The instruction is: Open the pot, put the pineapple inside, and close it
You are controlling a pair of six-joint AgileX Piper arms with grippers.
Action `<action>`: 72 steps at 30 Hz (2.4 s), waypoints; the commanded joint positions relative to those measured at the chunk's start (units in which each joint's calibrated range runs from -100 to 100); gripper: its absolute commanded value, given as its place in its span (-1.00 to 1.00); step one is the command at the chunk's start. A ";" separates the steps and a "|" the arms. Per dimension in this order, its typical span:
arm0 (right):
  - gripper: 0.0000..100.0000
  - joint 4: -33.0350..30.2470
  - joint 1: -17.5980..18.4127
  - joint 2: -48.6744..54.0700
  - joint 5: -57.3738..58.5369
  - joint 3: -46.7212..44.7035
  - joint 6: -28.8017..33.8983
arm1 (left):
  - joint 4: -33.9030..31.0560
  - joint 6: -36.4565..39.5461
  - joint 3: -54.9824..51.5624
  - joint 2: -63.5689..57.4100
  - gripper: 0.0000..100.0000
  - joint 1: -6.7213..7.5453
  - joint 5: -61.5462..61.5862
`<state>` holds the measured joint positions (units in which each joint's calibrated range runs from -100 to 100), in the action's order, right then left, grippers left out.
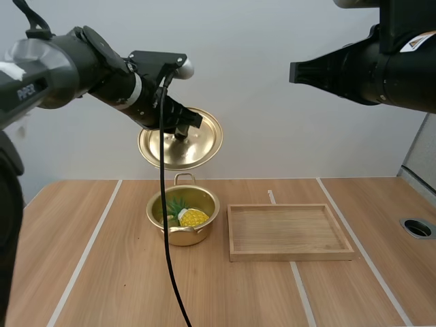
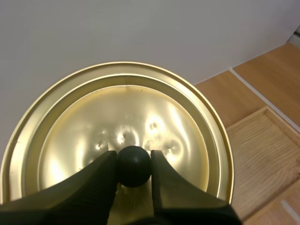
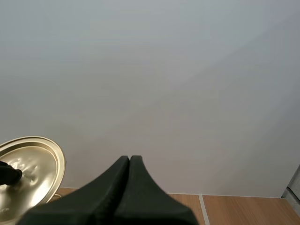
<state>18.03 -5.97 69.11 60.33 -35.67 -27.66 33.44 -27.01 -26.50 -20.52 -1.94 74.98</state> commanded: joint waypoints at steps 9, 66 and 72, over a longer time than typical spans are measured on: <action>-1.00 -0.34 -0.21 0.70 -0.76 -0.21 0.05 | 1.11 -5.51 -8.24 5.50 -1.00 0.17 -7.05; -1.00 -0.34 -0.21 0.70 -0.76 -0.21 0.05 | 6.08 -10.77 -11.11 17.36 1.00 0.17 -12.03; -1.00 -0.34 -0.21 0.70 -0.76 -0.21 0.05 | 8.35 -10.77 -11.11 13.29 1.00 0.17 -17.21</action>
<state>18.03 -5.97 69.11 60.33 -35.67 -27.66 39.51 -37.63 -38.02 -5.00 -1.88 60.67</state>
